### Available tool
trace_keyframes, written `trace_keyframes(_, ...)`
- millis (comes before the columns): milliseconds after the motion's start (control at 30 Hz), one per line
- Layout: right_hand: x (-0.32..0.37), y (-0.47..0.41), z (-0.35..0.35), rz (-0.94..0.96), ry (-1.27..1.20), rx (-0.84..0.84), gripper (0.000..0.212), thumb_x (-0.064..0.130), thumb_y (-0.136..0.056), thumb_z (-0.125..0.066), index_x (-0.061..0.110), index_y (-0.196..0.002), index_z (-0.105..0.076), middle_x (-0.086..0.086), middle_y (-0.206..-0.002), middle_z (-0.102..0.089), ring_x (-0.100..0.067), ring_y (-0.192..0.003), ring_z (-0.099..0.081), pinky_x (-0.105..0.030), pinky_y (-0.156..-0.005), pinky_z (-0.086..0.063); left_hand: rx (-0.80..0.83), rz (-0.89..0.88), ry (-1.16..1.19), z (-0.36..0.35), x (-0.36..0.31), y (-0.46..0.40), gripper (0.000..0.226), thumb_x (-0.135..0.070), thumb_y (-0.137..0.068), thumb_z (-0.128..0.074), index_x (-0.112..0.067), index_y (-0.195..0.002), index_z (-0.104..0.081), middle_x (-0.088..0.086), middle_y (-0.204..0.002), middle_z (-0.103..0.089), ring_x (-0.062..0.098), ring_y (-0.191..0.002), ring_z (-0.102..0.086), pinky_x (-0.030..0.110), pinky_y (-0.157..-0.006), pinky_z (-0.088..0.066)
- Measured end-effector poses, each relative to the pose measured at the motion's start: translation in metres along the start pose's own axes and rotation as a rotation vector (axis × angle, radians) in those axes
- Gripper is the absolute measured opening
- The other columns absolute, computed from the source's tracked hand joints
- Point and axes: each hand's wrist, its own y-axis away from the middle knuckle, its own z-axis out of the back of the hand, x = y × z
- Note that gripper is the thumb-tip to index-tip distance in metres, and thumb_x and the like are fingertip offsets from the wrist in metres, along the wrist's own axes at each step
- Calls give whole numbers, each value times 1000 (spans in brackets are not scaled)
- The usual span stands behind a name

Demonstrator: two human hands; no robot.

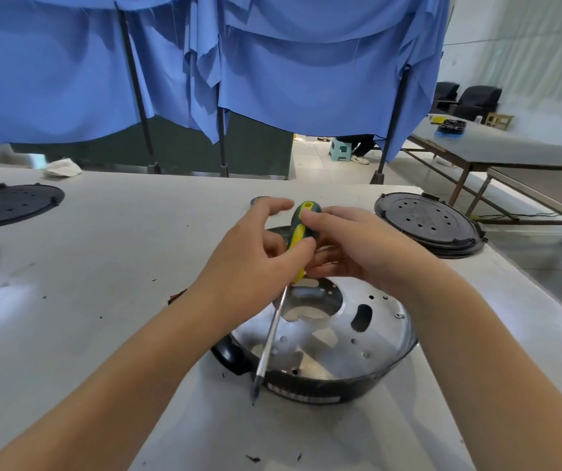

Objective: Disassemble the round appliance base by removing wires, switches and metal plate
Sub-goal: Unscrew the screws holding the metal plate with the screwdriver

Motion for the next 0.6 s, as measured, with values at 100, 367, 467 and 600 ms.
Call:
trace_keyframes(100, -1, -2, 0, 23, -64, -72, 21, 30, -95, -56, 10, -99, -61, -1, -61, -66, -14, -52, -65, -28, -58, -55, 57, 0, 9, -2, -7, 3, 53, -52, -90, -53, -33, -137, -36, 2, -73, -70, 9, -60, -65, 20, -56, -50)
trace_keyframes(367, -2, -6, 39, 25, -77, -413, 21, 32, -93, -59, 12, -100, -60, -9, -81, -66, -17, -50, -68, -24, -48, -53, 428, 31, -223, 14, -38, 14, 78, -91, -71, -14, -31, -89, -62, -10, -87, -68, 5, -83, -65, 30, -84, -54)
trace_keyframes(467, -5, -4, 56, 40, 0, -493, 30, 32, -93, -59, 14, -116, -55, -9, -86, -66, -15, -51, -69, -23, -47, -53, 583, 47, -383, 23, -45, 20, 67, -90, -58, -43, -33, -86, -63, -15, -87, -65, -4, -79, -61, 25, -77, -52)
trace_keyframes(600, -7, -4, 68, 36, 12, -535, 28, 31, -93, -59, 16, -116, -54, -8, -84, -65, -12, -49, -68, -22, -45, -53, 826, 112, -732, 19, -40, 29, 49, -68, -56, -78, -40, -88, -55, -25, -92, -57, -6, -82, -55, 16, -62, -45)
